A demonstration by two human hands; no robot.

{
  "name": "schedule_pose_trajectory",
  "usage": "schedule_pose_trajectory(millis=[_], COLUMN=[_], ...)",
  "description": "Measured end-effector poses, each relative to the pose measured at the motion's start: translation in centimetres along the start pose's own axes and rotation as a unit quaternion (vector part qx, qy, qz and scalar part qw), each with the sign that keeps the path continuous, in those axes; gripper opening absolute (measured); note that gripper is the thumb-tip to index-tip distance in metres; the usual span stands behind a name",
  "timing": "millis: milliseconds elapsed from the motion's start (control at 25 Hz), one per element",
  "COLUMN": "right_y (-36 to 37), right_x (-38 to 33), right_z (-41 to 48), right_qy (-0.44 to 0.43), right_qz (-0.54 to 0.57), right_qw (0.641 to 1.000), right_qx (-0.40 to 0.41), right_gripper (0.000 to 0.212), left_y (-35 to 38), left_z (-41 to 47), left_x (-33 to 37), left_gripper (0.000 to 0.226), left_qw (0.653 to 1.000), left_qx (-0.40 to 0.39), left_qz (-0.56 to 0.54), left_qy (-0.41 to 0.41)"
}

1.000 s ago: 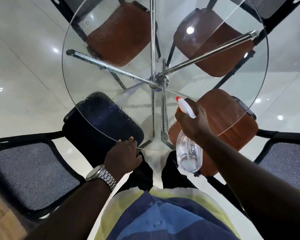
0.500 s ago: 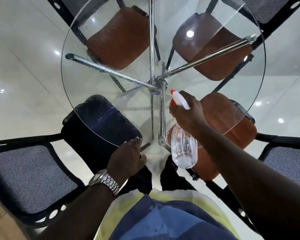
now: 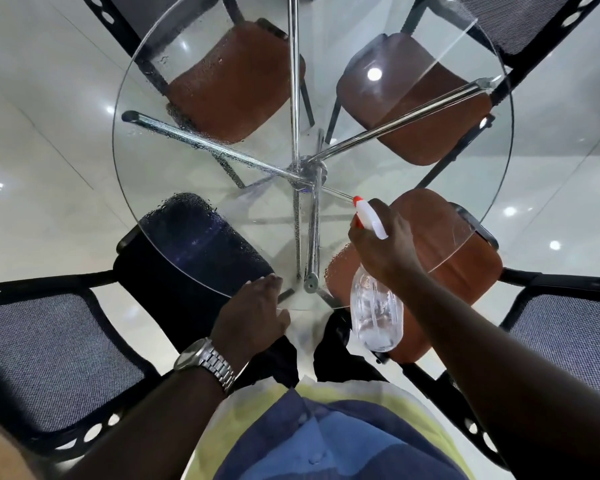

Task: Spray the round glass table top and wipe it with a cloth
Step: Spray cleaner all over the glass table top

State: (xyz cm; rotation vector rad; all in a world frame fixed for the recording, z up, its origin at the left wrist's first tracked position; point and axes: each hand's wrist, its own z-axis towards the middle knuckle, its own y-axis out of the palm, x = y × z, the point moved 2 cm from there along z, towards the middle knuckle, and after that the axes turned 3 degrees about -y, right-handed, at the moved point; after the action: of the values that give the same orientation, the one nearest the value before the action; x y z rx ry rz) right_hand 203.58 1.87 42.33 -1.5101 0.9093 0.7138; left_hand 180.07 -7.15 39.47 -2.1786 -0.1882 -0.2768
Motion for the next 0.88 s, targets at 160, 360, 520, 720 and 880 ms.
schedule_pose_trajectory(millis=[160,360,520,720,880], right_y=[-1.3,-2.1,-2.9,-2.9,-1.8], right_x=[1.4,3.0,4.3,5.5,6.0], right_z=[-1.7,-4.2,-6.6,-9.8,-12.0], right_qy=[0.022,0.019,0.027,0.09,0.135], right_qz=[0.029,0.023,0.007,0.012,0.017], right_qw=[0.998,0.998,0.998,0.994,0.986], right_qx=[0.047,0.053,0.051,0.057,0.091], right_gripper=[0.01,0.02,0.011,0.011,0.015], left_y=[0.3,0.6,0.8,1.2,1.7], left_z=[0.0,-0.1,-0.4,0.2,0.0], left_x=[0.1,0.1,0.5,0.5,-0.7], left_gripper=[0.069,0.07,0.071,0.071,0.073], left_qw=[1.0,1.0,0.999,0.995,0.987], left_qx=[0.011,0.001,0.001,-0.006,-0.02], left_qz=[-0.009,0.009,0.013,0.033,0.07], left_qy=[0.007,0.021,0.042,0.096,0.144])
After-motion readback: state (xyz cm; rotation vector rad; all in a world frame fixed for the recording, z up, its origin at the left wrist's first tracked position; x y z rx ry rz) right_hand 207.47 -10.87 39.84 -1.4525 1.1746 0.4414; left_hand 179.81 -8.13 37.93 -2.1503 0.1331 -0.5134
